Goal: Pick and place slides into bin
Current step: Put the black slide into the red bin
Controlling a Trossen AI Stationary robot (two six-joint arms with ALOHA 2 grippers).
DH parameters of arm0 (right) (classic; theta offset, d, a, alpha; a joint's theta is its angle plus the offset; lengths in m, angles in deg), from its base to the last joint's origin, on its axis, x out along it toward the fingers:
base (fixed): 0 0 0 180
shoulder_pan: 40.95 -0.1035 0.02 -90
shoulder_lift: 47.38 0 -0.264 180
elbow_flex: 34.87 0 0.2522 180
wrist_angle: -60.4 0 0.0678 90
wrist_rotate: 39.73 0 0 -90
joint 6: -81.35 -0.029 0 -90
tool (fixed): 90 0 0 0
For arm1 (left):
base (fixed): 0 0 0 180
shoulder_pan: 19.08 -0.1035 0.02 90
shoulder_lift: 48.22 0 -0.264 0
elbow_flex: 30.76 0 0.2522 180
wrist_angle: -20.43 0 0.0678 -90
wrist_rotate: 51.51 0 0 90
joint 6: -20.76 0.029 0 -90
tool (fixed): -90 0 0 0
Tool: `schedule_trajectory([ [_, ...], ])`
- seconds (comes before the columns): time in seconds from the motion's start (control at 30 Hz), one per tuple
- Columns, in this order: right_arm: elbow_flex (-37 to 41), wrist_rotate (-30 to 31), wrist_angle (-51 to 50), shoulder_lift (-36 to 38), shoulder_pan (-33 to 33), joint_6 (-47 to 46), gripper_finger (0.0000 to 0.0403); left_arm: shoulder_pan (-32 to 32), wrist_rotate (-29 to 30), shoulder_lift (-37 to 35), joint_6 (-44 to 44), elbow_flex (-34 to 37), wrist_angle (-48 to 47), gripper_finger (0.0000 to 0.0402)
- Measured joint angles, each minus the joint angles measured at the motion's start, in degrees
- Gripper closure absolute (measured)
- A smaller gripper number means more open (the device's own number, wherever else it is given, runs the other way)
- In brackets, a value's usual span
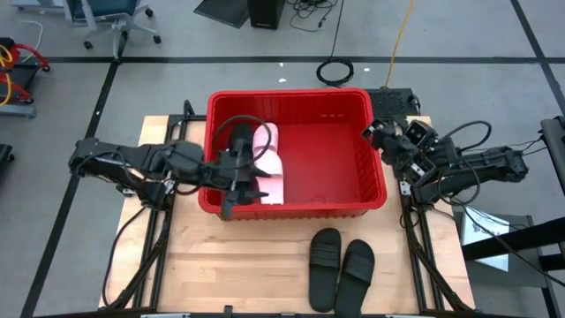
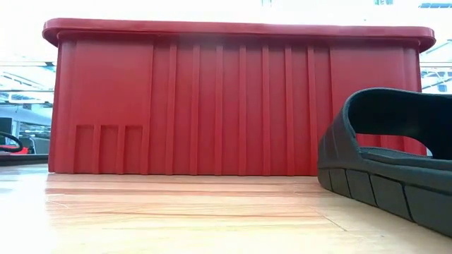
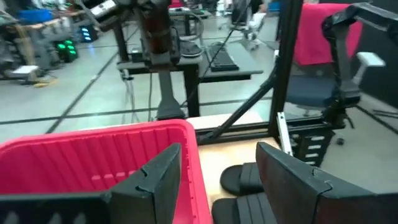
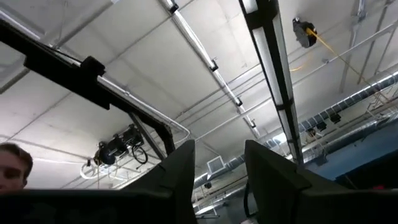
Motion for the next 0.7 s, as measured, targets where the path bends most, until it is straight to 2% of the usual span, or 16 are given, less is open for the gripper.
schedule_trajectory([
  [0.2, 0.0, -0.2, 1.2, -0.8, -3.5, -0.3, 0.0273, 8.0, 12.6, 2.7, -2.1, -3.3, -0.1, 0.0199],
  [0.4, 0.0, -0.2, 1.7, -0.7, -9.6, 1.1, 0.0273, 15.2, 21.9, 8.4, -3.7, -8.3, -0.3, 0.0199],
  [0.6, 0.0, -0.1, 2.0, -1.2, -16.2, 4.1, 0.0273, 20.0, 27.9, 16.0, -6.4, -13.5, -0.2, 0.0199],
  [0.7, 0.0, 0.2, 2.4, -2.1, -19.4, 5.3, 0.0273, 21.5, 28.4, 20.4, -8.1, -16.2, -0.5, 0.0199],
])
